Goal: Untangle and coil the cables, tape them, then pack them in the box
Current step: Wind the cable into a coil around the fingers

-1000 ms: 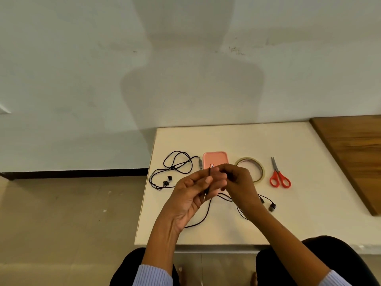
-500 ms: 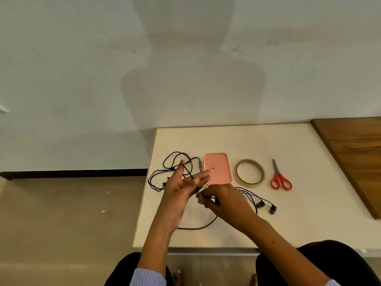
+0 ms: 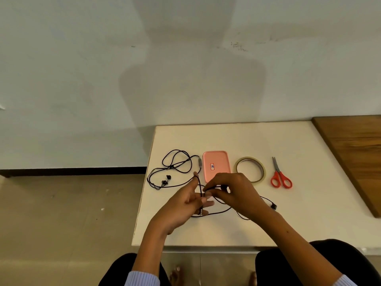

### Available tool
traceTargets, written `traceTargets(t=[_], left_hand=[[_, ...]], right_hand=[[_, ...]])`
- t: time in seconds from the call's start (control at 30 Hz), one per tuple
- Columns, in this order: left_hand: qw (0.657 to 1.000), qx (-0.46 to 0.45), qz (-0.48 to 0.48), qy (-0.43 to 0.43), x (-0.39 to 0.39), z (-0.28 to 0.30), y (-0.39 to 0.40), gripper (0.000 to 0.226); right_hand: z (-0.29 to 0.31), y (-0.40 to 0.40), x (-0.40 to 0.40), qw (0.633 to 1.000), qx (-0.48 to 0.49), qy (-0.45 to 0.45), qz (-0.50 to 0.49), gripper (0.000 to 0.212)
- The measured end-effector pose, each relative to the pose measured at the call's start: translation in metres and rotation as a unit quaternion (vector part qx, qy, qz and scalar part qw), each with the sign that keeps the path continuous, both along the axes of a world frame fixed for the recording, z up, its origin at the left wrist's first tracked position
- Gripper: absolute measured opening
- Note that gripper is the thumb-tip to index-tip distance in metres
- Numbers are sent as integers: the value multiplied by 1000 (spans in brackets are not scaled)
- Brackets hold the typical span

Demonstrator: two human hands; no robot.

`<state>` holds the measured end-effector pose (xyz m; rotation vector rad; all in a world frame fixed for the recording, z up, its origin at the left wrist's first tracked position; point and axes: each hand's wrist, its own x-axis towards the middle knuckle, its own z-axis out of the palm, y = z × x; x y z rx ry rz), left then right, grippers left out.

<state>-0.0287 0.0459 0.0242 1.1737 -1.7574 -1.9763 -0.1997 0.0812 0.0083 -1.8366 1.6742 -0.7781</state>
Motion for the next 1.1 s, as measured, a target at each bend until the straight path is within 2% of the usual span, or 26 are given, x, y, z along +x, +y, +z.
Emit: traceTargets(t=[0.1,0.3,0.5,0.6,0.8,1.03,1.1], left_hand=[[999,26,-12,15,2,3,-2,52],[997,54,-51,33,7,3,-4,61],[990,88,-99,58,8,5,-2,64],[985,100,-116,85,11,10,-4,60],[977,117,-134,120,13,15,-4,45],[954,154,-169,195,16,18,-5,53],[952,151,-150,221,15,17,-5,57]], right_hand=[[-1,-1,0,999,-5,-48,-13,11],[4,-4,-2,988,-21,-147,-49,8],[9,-6,-5,983,-30,-161,-87,14],[8,-7,-5,982,-13,-170,-87,15],[14,-7,-10,960,58,-257,-91,9],[16,-3,-5,942,128,-296,-88,27],[13,-2,0,937,148,-302,-91,26]])
